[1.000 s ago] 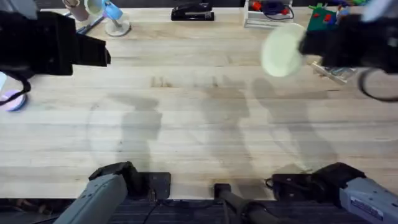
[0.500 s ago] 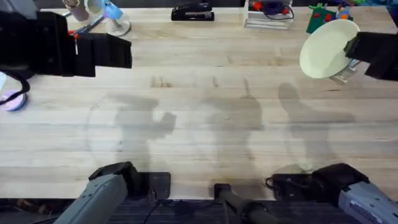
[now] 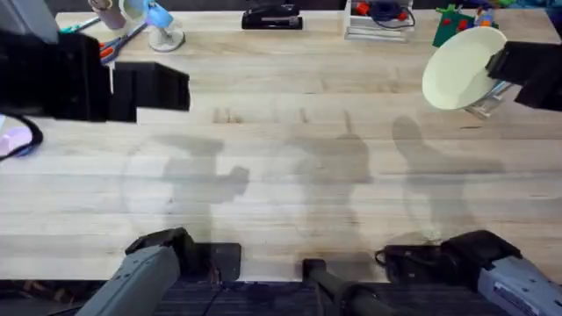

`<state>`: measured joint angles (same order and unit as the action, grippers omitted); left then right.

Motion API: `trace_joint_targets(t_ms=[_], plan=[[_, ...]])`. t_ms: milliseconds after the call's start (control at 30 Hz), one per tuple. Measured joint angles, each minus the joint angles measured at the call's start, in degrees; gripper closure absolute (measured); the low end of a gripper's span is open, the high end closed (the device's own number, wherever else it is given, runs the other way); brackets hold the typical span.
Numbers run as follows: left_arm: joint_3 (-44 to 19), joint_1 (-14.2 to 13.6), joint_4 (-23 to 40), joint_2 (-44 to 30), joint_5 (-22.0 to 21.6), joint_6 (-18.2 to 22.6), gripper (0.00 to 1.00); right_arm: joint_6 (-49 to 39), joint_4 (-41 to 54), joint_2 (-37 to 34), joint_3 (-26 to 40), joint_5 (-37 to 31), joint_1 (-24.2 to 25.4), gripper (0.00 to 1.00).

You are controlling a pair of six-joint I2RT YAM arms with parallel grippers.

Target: Pick up the plates from the table one by one and place each into a slot on the dish rack.

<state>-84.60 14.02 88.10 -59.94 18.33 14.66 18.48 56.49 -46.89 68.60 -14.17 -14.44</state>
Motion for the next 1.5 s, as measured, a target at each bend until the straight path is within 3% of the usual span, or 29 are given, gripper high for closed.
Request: trace_joint_targets(t_ms=[233,633,1100,1500], plan=[[0.1,0.0,8.7,0.0,0.0,0.0,0.007,5.7,0.0,-0.4,0.0,-6.4,0.0,0.970],[0.0,0.0,8.7,0.1,-0.1,0.0,0.008,16.8,2.3,-8.8,0.0,-22.3,1.5,0.972],[0.0,0.0,8.7,0.1,-0.1,0.0,0.007,20.2,2.3,-11.8,0.0,-25.3,16.8,0.972],[0.0,0.0,8.8,0.1,-0.1,0.0,0.008,18.3,-0.9,-13.5,0.0,-25.5,20.3,0.972]])
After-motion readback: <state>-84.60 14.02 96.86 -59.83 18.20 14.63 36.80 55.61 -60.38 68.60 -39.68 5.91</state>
